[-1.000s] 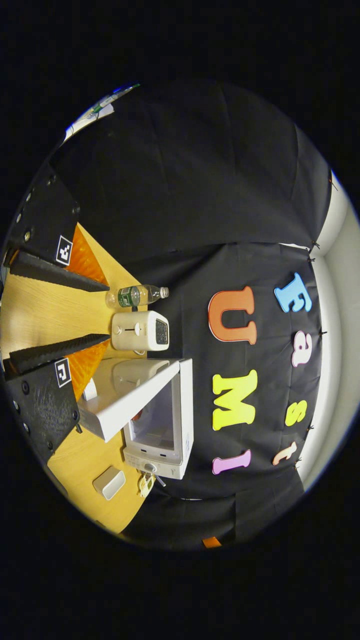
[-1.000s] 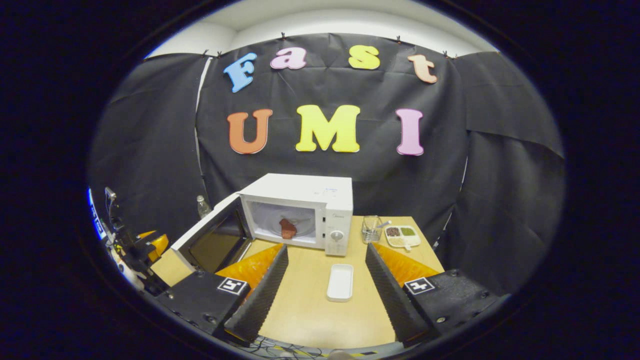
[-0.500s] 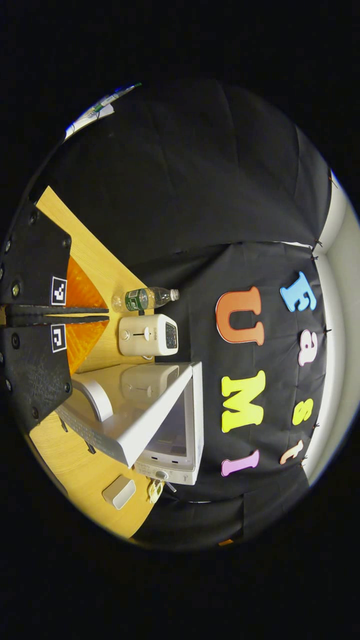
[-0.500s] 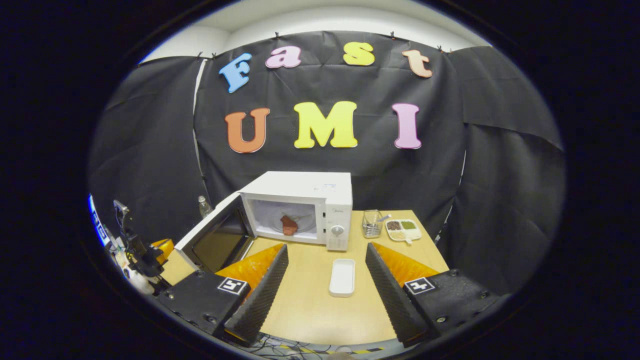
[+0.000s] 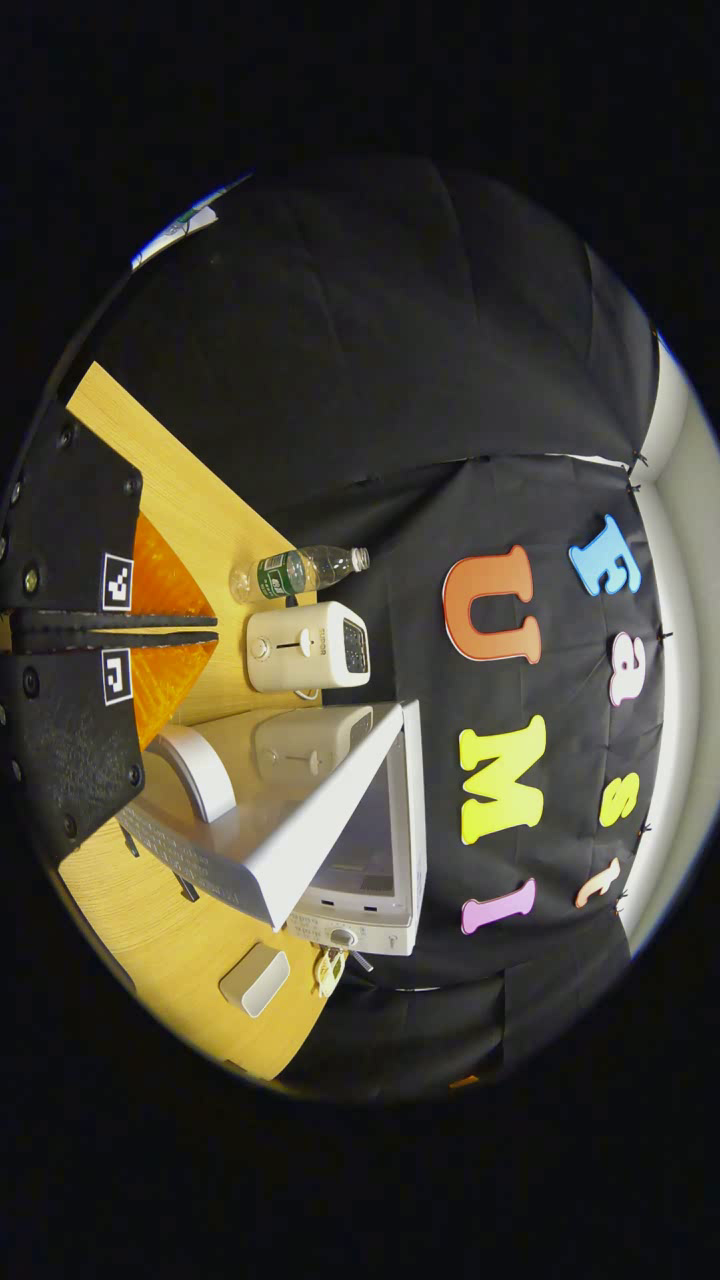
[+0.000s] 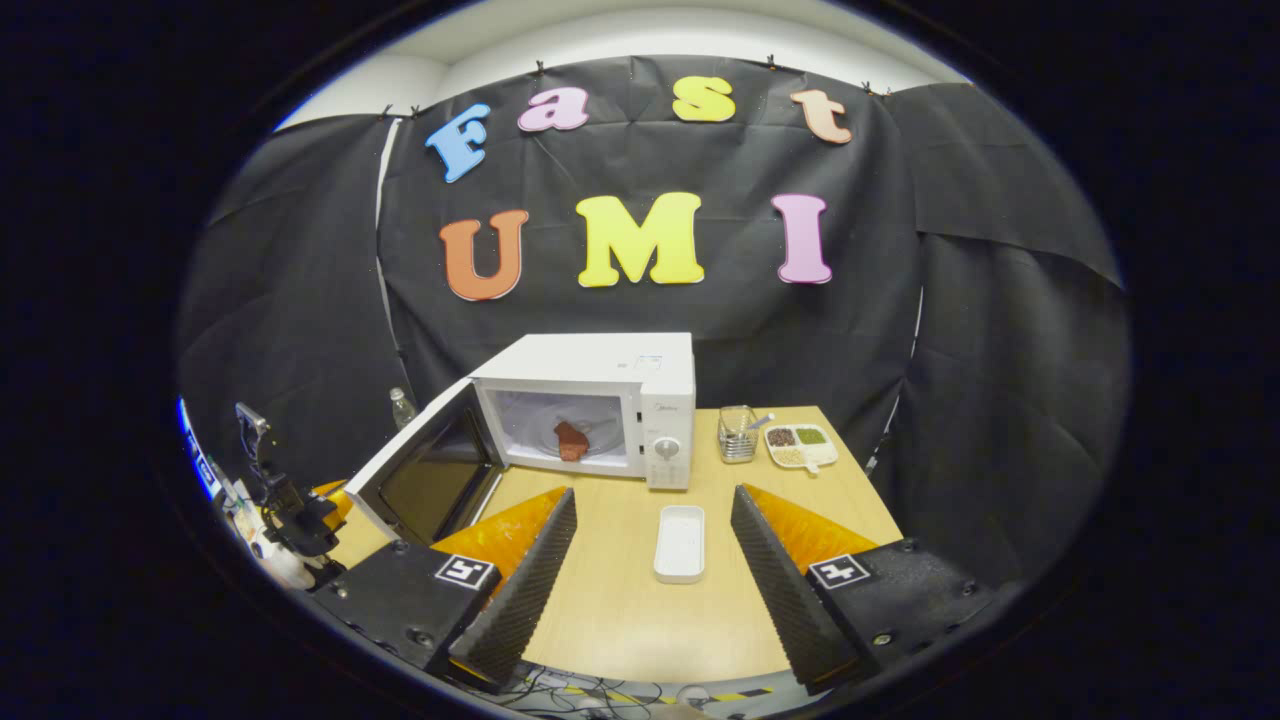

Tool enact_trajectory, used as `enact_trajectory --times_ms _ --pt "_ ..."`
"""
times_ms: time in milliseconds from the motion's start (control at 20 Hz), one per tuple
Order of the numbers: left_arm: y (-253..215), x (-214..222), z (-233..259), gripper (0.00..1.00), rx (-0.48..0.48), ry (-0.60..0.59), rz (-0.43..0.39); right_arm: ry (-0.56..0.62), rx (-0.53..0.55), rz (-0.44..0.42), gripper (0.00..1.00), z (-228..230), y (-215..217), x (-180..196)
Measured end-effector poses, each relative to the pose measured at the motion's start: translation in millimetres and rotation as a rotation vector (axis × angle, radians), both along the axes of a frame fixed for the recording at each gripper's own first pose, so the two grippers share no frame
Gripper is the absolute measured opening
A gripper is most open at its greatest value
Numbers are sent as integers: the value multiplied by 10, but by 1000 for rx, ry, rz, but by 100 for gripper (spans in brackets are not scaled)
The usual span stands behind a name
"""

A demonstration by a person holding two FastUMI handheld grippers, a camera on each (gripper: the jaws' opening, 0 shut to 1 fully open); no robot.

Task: Open the microwave oven with the left hand, put the food in, and close the microwave oven.

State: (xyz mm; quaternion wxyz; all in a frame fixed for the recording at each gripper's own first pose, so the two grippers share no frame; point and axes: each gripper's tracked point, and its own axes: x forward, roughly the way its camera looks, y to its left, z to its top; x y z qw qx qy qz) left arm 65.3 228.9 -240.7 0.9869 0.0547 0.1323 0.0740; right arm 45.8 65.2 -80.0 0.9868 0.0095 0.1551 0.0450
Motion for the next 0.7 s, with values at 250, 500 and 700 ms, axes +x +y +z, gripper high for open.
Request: enact_trajectory --times_ms 250,500,700 --pt "-207 40 -79 0 -23 18 -17 6 11 -17 92 -42 -123 3" --pt "-714 92 -124 0 -46 32 -87 19 35 -31 92 -98 -281 40" --pt "-1192 181 -157 0 -54 45 -162 34 59 -38 92 -156 -391 100"
